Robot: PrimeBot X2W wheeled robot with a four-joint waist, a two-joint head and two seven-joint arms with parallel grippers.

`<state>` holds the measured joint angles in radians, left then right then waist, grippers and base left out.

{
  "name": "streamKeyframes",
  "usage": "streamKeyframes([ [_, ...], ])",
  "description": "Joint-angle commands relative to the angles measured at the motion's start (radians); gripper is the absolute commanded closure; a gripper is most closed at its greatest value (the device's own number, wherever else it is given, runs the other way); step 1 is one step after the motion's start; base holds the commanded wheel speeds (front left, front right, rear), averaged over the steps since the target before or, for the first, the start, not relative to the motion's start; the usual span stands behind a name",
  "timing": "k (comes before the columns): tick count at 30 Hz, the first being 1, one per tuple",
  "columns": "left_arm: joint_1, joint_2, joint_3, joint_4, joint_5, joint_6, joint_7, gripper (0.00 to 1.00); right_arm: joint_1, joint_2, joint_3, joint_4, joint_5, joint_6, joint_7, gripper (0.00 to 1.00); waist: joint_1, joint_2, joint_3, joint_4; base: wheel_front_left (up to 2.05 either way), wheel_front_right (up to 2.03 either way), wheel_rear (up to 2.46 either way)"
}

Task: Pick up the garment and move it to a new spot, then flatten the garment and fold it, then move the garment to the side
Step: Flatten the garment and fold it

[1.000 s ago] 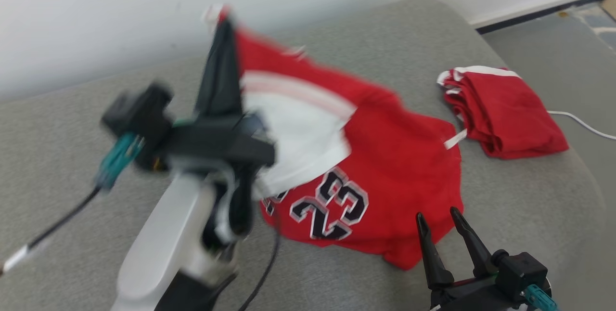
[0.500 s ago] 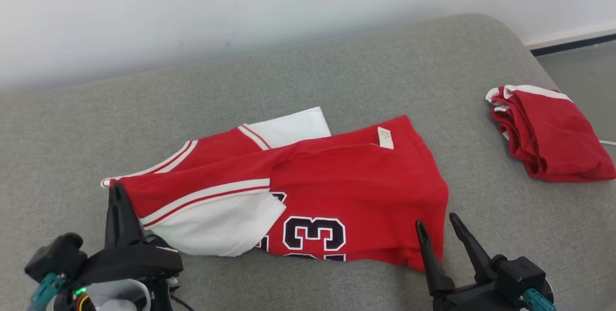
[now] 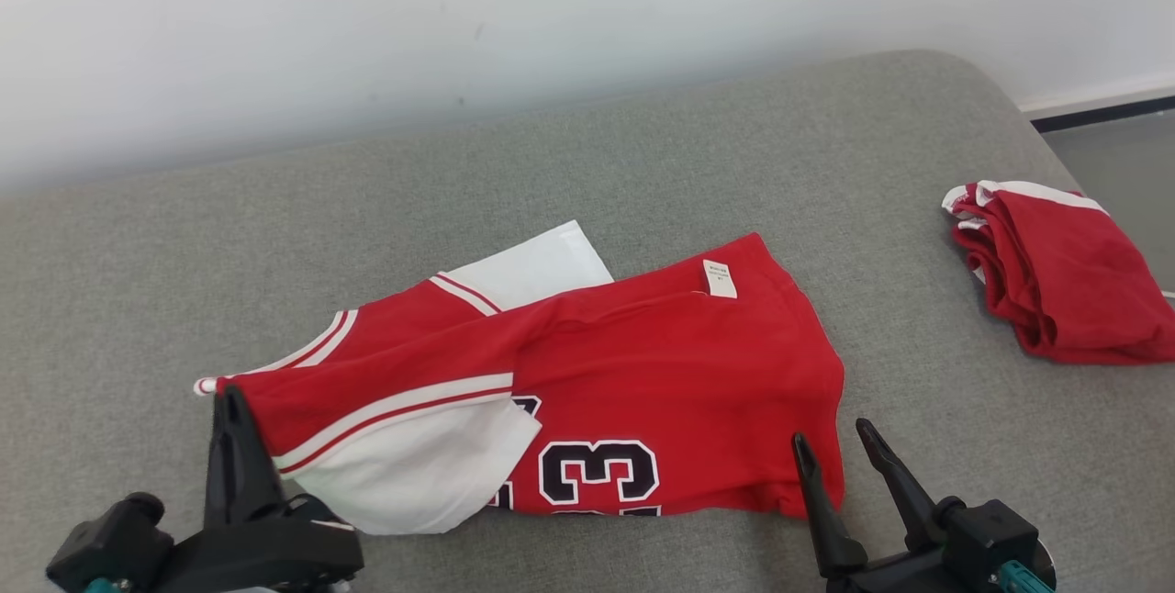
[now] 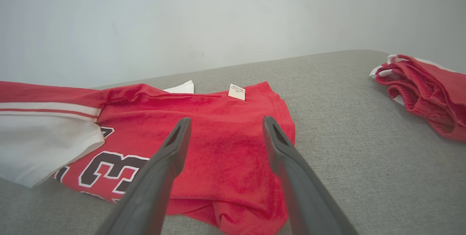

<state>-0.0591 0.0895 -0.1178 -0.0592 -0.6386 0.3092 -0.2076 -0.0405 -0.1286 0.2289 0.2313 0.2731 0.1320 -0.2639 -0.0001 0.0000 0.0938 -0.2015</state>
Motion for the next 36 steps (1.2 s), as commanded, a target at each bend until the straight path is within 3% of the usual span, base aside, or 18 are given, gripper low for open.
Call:
streamKeyframes([
  [1,0.001,0.018,0.010,0.017,0.008,0.006,0.005,1.00,-0.006,0.001,0.007,-0.005,0.007,-0.003,0.000,0.00,0.0001,0.0000,0.011,-0.007,0.00,0.00,0.00],
  [8,-0.137,0.087,0.032,0.252,0.049,-0.003,0.002,1.00,-0.031,0.004,0.006,-0.010,0.009,-0.003,0.000,0.00,0.0001,0.0000,0.058,-0.046,0.00,0.00,0.00],
  [19,-0.329,0.136,0.026,0.567,0.111,-0.016,-0.039,1.00,-0.046,0.004,-0.005,-0.019,0.011,-0.003,0.000,0.00,0.0001,0.0000,0.106,-0.103,0.00,0.00,0.00],
  [20,-0.339,0.142,0.024,0.592,0.119,-0.016,-0.041,0.77,-0.046,0.004,-0.006,-0.020,0.011,-0.003,0.000,0.00,0.0001,0.0000,0.107,-0.104,0.00,0.00,0.00],
  [21,-0.348,0.146,0.022,0.614,0.127,-0.016,-0.044,0.18,-0.046,0.005,-0.006,-0.020,0.010,-0.003,0.000,0.00,0.0001,0.0000,0.109,-0.105,0.00,0.00,0.00],
  [22,-0.356,0.148,0.025,0.634,0.131,-0.013,-0.048,0.00,-0.046,0.006,-0.008,-0.019,0.010,-0.003,0.000,0.00,0.0001,0.0000,0.109,-0.105,0.00,0.00,0.00],
  [30,-0.337,0.157,0.047,0.671,0.148,-0.036,-0.058,0.00,-0.038,0.011,-0.018,-0.016,-0.001,-0.003,0.000,0.00,0.0001,0.0000,0.089,-0.084,0.00,0.00,0.00],
  [36,-0.212,0.150,0.069,0.502,0.227,-0.054,-0.058,0.00,-0.021,0.012,-0.040,-0.018,-0.004,-0.003,0.000,0.00,0.0001,0.0000,0.057,-0.048,0.00,0.00,0.00],
])
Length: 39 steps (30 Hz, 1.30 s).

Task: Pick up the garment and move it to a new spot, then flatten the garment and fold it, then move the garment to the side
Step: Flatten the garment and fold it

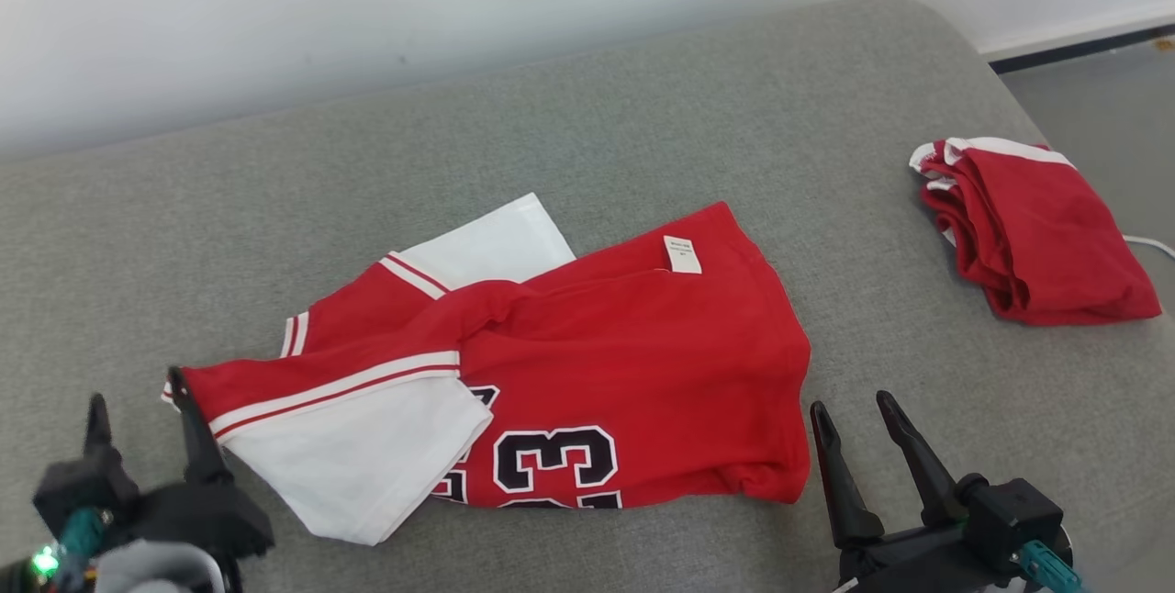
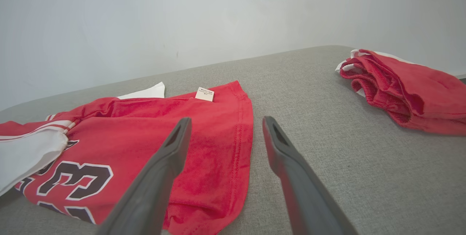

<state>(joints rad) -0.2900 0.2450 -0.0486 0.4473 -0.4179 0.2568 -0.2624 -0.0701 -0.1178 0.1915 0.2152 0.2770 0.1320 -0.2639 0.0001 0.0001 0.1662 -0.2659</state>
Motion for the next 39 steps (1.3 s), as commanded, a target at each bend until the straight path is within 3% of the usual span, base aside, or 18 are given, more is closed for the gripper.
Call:
streamKeyframes([
  [1,0.050,-0.011,0.002,-0.046,0.026,-0.002,-0.003,0.00,0.011,0.001,-0.007,-0.002,-0.008,-0.003,0.000,0.00,-0.0001,-0.0001,-0.021,0.022,0.00,0.00,0.00],
  [7,0.227,-0.067,0.019,-0.285,0.113,-0.025,-0.003,0.00,0.028,0.002,-0.037,-0.001,-0.013,-0.003,0.000,0.00,-0.0001,-0.0001,-0.061,0.062,0.00,0.00,0.00],
  [15,0.395,-0.148,0.022,-0.436,0.176,-0.133,-0.003,0.00,0.064,0.002,-0.077,0.019,-0.025,-0.003,0.000,0.00,-0.0001,-0.0001,-0.142,0.102,0.00,0.00,0.00],
  [26,0.496,-0.180,0.064,-0.418,0.239,-0.239,-0.003,0.00,0.094,0.007,-0.099,0.039,-0.028,-0.003,0.000,0.00,-0.0001,-0.0001,-0.201,0.110,0.00,0.00,0.00],
  [39,0.528,-0.195,0.119,-0.364,0.249,-0.272,-0.003,0.00,0.133,-0.004,-0.085,0.059,-0.038,-0.003,0.000,0.00,-0.0001,-0.0001,-0.243,0.139,0.00,0.00,0.00],
])
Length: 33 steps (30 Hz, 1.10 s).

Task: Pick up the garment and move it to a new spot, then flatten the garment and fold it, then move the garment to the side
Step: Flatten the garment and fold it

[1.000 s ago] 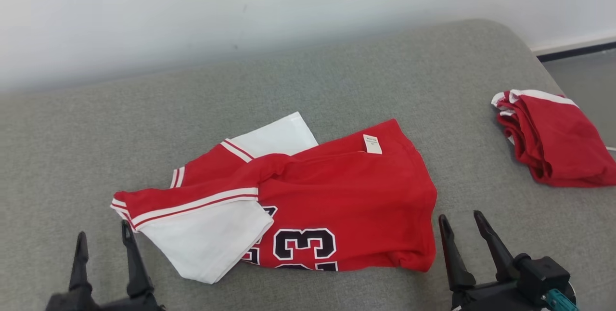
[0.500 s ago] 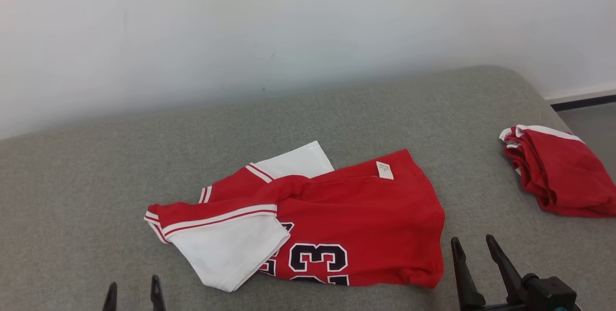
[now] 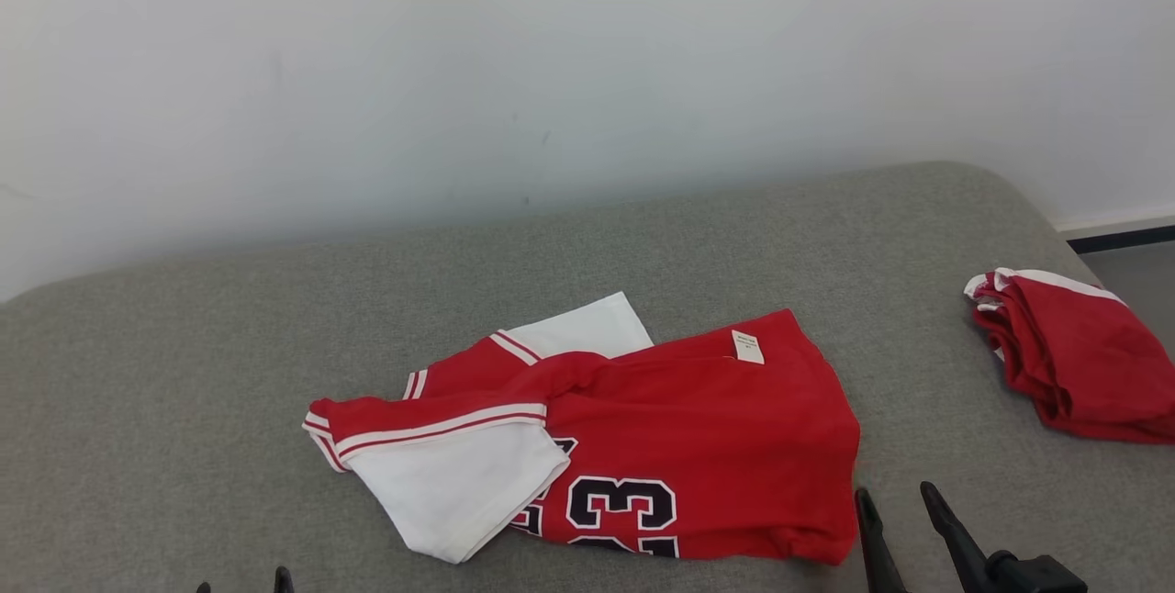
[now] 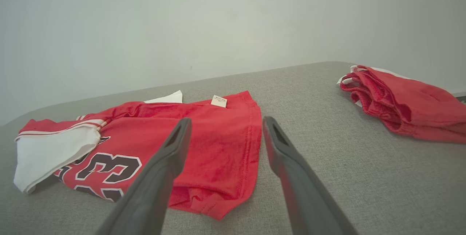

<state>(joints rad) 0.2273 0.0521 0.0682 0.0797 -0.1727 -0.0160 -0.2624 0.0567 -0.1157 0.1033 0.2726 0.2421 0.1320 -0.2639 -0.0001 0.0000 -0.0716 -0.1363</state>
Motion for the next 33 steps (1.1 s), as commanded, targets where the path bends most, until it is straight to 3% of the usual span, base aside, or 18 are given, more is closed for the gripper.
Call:
streamKeyframes([
  [1,0.012,-0.002,0.003,0.008,-0.001,-0.001,-0.003,0.00,0.007,-0.009,0.008,0.004,-0.003,-0.003,0.000,0.00,0.0001,0.0000,-0.006,0.015,0.00,0.00,0.00],
  [11,0.013,-0.002,0.013,0.042,-0.024,-0.013,-0.003,0.00,-0.007,-0.010,0.031,0.019,0.003,-0.003,0.000,0.00,0.0001,0.0000,-0.008,0.044,0.00,0.00,0.00],
  [33,-0.015,-0.002,0.005,0.060,-0.012,-0.016,-0.003,0.00,-0.016,-0.007,0.036,0.021,0.007,-0.003,0.000,0.00,0.0001,0.0000,0.009,0.033,0.00,0.00,0.00],
])
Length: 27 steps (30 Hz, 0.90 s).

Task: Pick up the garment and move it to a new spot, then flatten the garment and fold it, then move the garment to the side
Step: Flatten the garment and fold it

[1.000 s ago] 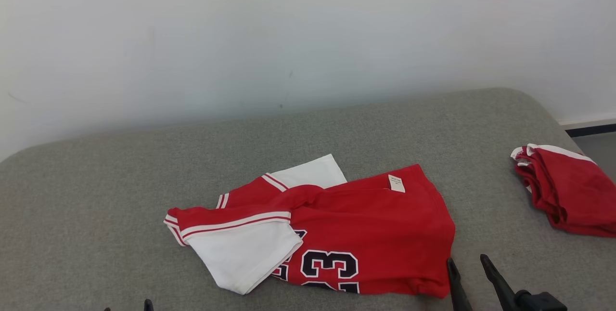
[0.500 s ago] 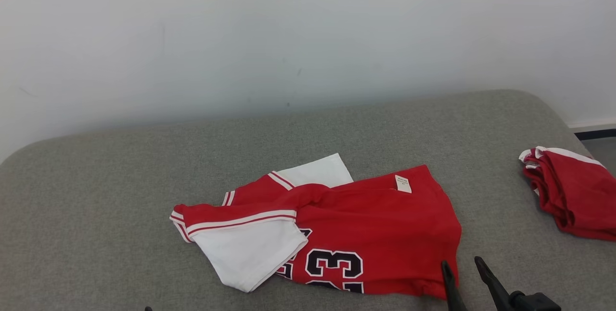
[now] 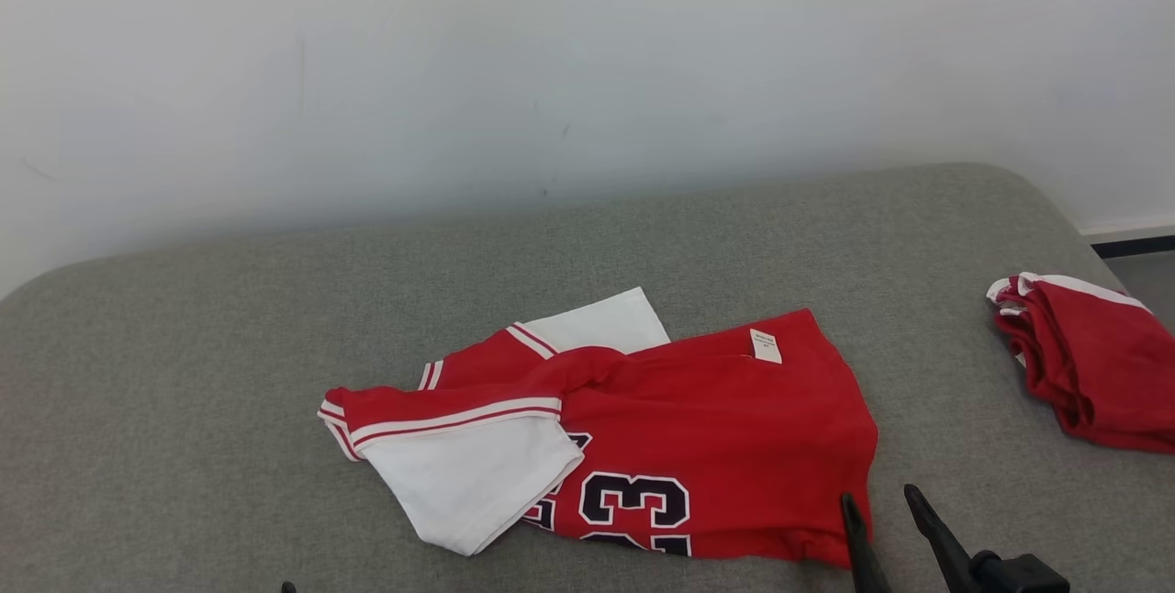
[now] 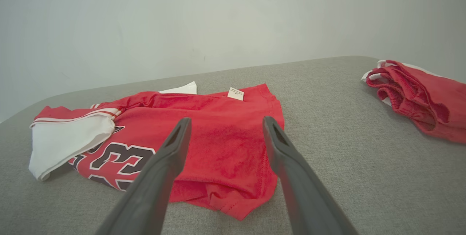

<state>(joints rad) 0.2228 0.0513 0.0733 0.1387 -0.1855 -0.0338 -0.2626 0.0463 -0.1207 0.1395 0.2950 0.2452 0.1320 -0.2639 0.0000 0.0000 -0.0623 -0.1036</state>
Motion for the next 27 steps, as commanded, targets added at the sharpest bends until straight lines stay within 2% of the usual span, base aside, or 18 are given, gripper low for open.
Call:
streamKeyframes([
  [1,-0.012,-0.002,0.000,0.002,0.002,0.001,-0.003,0.00,-0.007,-0.003,-0.001,-0.002,0.005,-0.003,0.000,0.00,0.0000,0.0000,0.001,0.000,0.00,0.00,0.00],
  [8,-0.022,-0.002,-0.013,0.021,0.010,-0.008,-0.003,0.00,-0.014,-0.005,-0.005,0.008,0.009,-0.003,0.002,0.00,0.0000,0.0000,0.009,0.001,0.00,0.00,0.00],
  [14,-0.081,-0.001,-0.059,0.079,-0.016,-0.031,-0.003,0.00,-0.058,-0.025,-0.033,0.036,0.021,-0.003,0.079,0.00,0.0000,0.0000,0.030,0.002,0.00,0.00,0.00],
  [21,-0.247,-0.001,-0.160,0.300,-0.022,-0.061,0.011,0.00,-0.188,-0.077,-0.009,0.066,0.040,-0.003,0.240,0.00,0.0000,0.0000,0.068,-0.016,0.00,0.00,0.00],
  [27,-0.387,-0.001,-0.182,0.441,-0.024,-0.038,0.067,0.00,-0.325,-0.115,0.039,0.097,0.052,-0.003,0.297,0.00,0.0000,0.0000,0.112,-0.038,0.00,0.00,0.00],
])
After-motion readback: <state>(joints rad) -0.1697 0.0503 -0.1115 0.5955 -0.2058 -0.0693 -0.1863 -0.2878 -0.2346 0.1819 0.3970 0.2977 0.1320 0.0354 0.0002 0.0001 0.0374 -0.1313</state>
